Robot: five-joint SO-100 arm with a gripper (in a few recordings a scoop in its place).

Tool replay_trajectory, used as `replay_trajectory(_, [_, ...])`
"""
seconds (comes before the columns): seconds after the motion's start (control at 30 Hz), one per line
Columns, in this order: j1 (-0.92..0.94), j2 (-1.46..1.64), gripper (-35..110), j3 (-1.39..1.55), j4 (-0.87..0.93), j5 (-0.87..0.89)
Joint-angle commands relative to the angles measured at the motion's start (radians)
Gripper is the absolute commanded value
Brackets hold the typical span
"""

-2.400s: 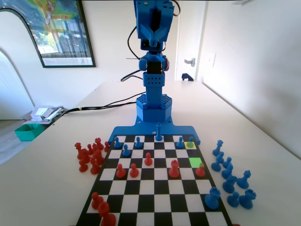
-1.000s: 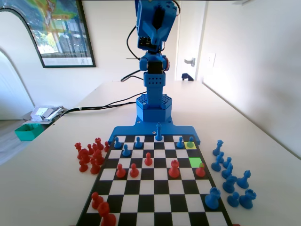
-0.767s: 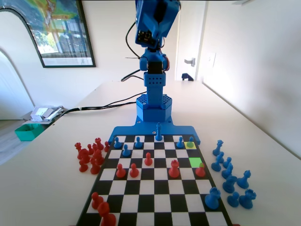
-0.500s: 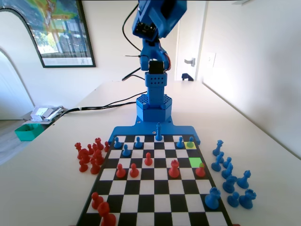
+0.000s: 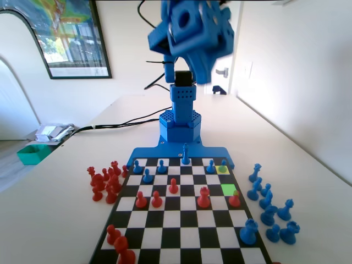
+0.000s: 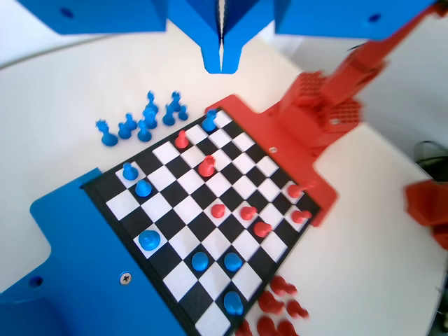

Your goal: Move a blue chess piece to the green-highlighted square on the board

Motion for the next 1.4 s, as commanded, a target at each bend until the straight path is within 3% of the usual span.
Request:
replay_trajectory(0.0, [-0.051,-0.084,1,-0.034,-0.067,-0.005])
replay_trajectory(0.6, [-0.282,-0.293,7,0.322,-0.391,0.023])
replay_trajectory(1.17, [-0.383,-0.456,9,0.236,-0.387,0.126])
replay_trajectory(1.37, [-0.383,-0.479,9,0.288,-0.462,0.11])
